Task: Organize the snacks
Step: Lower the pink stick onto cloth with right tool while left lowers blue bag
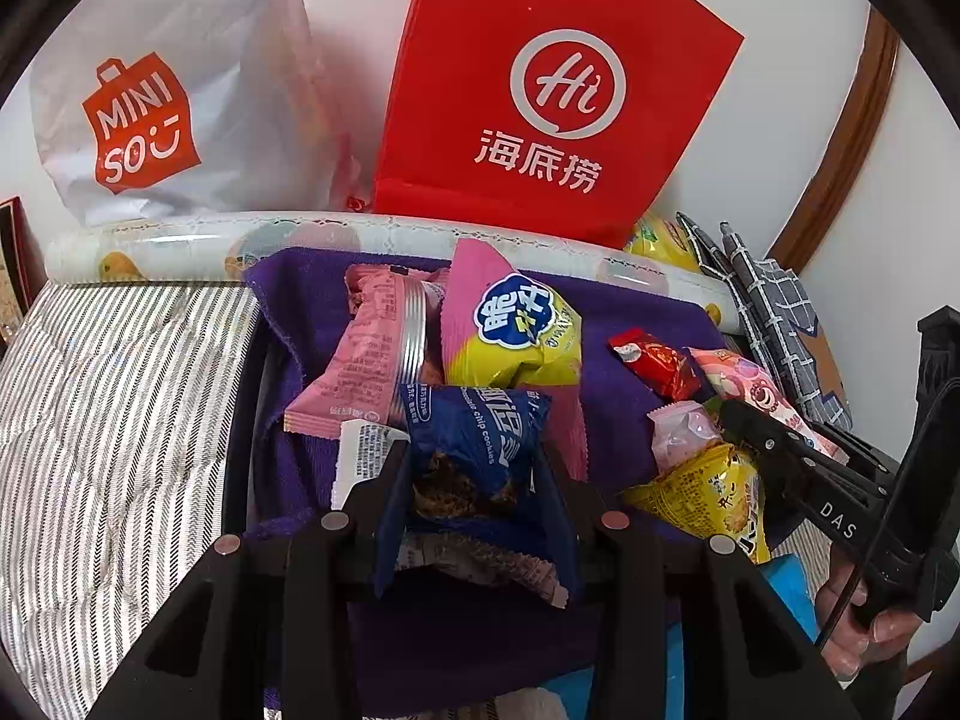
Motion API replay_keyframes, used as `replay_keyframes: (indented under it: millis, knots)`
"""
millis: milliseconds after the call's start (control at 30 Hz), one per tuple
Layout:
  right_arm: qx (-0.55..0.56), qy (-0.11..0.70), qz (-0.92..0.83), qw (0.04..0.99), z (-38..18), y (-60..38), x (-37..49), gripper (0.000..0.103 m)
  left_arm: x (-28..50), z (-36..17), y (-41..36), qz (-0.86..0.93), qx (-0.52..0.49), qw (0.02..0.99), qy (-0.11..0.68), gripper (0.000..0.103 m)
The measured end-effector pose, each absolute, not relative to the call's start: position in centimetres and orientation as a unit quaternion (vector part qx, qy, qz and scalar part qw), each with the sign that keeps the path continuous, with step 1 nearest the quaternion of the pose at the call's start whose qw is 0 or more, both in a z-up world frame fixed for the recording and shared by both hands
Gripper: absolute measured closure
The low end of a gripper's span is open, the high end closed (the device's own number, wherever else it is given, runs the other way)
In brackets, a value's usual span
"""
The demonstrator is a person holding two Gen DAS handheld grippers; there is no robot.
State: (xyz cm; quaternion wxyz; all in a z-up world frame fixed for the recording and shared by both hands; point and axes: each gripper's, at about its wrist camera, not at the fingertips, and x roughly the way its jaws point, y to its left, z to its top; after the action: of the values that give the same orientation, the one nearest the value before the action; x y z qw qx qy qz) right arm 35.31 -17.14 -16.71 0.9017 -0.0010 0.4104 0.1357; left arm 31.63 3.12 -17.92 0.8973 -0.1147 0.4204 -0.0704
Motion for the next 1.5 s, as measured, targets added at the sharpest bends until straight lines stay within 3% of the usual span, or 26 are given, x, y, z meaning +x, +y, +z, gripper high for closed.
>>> replay_keyframes:
  millis: [1500]
  knots:
    - [-0.01, 0.402, 0.137, 0.905, -16.5, -17.02, 34.35, 0.075, 31.45, -18.41, 2.43, -0.08, -0.113, 0.892, 0.431, 0.062]
